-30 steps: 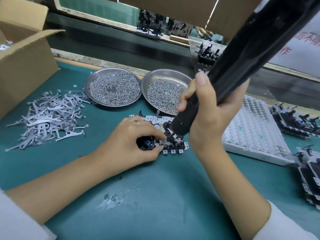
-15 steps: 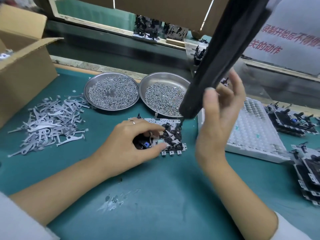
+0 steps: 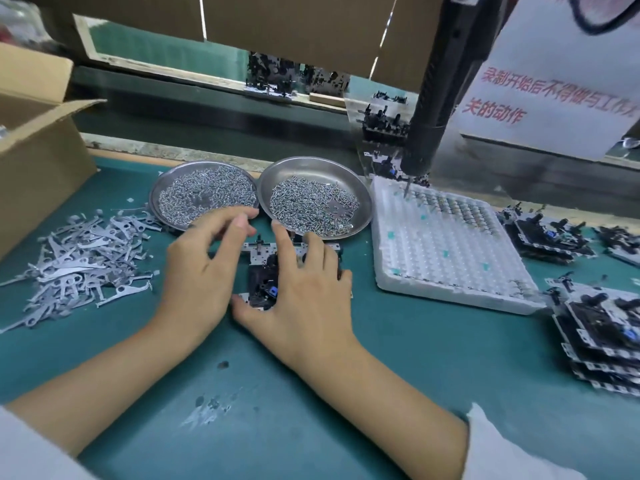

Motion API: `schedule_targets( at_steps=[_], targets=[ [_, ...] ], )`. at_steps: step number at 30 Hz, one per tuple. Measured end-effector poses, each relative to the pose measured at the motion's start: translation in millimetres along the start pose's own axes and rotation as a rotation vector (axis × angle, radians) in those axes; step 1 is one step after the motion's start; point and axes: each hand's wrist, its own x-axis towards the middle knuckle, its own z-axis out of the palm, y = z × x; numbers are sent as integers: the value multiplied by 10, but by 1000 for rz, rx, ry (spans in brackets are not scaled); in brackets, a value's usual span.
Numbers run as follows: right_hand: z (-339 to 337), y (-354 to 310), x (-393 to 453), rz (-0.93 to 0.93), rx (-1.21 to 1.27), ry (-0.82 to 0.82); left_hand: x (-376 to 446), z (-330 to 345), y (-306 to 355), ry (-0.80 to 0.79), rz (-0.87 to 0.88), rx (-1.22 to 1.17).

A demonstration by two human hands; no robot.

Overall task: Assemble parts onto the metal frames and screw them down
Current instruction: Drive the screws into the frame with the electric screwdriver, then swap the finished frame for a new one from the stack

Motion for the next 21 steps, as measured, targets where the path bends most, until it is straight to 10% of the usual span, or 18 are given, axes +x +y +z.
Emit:
schedule_targets(
  at_steps=[12, 21],
  targets=[
    [-791, 514, -467, -112, 243, 54, -96, -2, 8, -108, 182, 38],
    [-1578, 2105, 214, 269, -93, 194, -102, 22, -74, -153, 217, 80]
  ],
)
